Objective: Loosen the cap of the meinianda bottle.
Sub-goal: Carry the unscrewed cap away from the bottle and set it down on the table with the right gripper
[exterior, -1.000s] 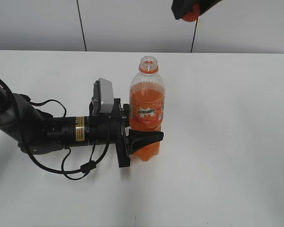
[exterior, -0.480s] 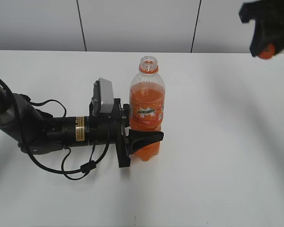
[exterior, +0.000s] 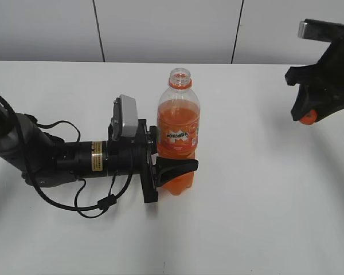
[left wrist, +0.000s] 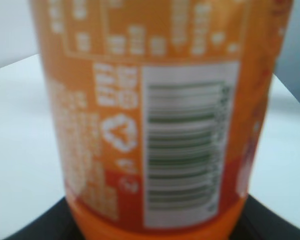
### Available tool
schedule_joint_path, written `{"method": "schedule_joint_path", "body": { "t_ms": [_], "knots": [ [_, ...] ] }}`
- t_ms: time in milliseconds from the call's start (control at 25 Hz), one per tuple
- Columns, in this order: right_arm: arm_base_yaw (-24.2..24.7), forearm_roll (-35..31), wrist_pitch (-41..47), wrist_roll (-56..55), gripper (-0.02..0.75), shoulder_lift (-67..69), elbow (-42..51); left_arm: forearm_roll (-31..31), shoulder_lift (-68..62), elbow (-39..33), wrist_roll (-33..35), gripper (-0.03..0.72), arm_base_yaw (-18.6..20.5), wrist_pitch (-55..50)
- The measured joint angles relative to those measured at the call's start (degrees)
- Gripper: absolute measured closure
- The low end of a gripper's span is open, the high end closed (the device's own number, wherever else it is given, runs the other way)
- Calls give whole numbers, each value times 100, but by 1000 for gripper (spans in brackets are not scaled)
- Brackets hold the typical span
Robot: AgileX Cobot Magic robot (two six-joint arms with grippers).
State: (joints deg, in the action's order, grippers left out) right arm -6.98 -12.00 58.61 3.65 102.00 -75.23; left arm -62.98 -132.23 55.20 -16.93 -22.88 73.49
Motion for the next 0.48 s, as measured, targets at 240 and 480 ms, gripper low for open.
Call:
{"method": "schedule_joint_path", "body": {
  "t_ms": [240, 480],
  "knots": [
    [-79, -246, -520, 251, 469, 764, 0, 0, 0, 0, 0, 316, 0, 0],
    [-97, -246, -716, 301, 469, 1313, 6, 0, 0, 0, 0, 316, 0, 0]
  ]
}}
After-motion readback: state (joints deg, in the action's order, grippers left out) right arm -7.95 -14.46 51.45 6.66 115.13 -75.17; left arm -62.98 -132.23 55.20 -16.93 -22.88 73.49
